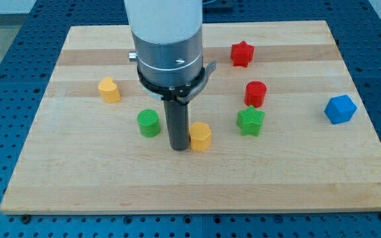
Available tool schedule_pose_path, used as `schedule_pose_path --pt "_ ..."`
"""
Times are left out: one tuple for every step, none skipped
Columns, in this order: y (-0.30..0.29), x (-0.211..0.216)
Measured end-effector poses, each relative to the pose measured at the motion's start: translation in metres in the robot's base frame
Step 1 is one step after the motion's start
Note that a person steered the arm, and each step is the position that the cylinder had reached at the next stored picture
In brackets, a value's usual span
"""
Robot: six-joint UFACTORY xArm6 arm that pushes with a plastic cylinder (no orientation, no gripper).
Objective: Move the green circle close to the yellow hexagon
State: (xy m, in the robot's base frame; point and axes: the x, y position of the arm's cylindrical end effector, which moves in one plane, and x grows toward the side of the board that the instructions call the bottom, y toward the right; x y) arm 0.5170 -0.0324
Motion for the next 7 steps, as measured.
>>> schedule_pose_path --pt "0.01 -0.005" --pt "0.011 -0.006" --pt "0.01 -0.006" --pt "-0.018 -0.005" --pt "-0.059 -0.003" --pt "-0.097 -0.003" --pt "-0.128 -0.003"
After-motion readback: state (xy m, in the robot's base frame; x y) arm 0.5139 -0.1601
